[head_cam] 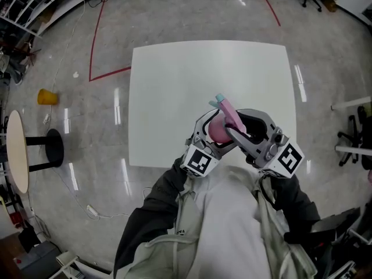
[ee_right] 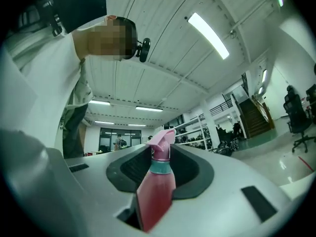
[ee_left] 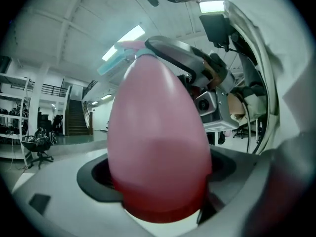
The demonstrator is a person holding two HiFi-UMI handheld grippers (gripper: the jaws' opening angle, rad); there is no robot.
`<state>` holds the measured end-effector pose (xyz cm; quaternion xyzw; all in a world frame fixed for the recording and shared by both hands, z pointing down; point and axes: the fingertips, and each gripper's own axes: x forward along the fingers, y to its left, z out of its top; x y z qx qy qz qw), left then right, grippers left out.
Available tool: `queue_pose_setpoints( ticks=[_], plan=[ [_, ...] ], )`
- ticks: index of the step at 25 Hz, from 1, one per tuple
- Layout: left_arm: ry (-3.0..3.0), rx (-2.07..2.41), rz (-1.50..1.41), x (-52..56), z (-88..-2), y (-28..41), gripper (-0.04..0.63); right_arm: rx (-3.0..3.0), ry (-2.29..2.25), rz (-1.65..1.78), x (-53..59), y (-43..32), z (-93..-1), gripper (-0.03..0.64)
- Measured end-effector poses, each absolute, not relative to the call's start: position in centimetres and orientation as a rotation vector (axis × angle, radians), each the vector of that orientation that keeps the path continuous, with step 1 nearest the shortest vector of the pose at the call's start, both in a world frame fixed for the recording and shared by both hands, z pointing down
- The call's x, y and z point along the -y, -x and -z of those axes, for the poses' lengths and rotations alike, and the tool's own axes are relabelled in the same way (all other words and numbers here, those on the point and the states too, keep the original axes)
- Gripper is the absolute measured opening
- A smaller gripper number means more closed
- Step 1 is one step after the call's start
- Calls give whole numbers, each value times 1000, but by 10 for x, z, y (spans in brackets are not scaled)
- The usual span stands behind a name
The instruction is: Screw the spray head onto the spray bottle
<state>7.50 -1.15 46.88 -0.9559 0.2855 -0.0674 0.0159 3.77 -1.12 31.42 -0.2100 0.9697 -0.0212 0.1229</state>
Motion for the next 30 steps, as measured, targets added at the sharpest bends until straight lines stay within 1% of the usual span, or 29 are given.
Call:
queue_pose_setpoints(
  ticks=[3,6,9,11,14,16,18,21,25,28,30],
  plan=[
    [2988,-891,165,10,-460,-75,483,-2808,647,61,15,-43,-309,109],
    [2900,-1029,259,24,-466,-62,478,-2805,956,-34,30,-46,-313,109],
    [2751,-1197,370,38,-472,-54,476,-2726,1340,-20,35,-47,-313,109],
    [2740,-1224,336,37,-467,-58,476,-2682,1421,-69,31,-46,-307,109],
    [2800,-1121,143,28,-443,-64,476,-2756,1243,-162,18,-37,-303,111],
    [2849,-1001,27,19,-430,-63,476,-2855,974,-152,6,-34,-306,149],
    [2900,-884,-47,13,-422,-63,476,-2906,745,-67,4,-41,-306,161],
    [2961,-772,-33,7,-422,-64,476,-2947,547,12,9,-45,-301,163],
    [2997,-716,34,-1,-429,-69,476,-3015,432,-24,2,-34,-298,161],
    [2992,-763,42,1,-430,-68,476,-3029,455,-52,2,-26,-299,155],
    [2950,-909,89,15,-434,-59,476,-3011,603,-52,12,-22,-300,129]
  ],
)
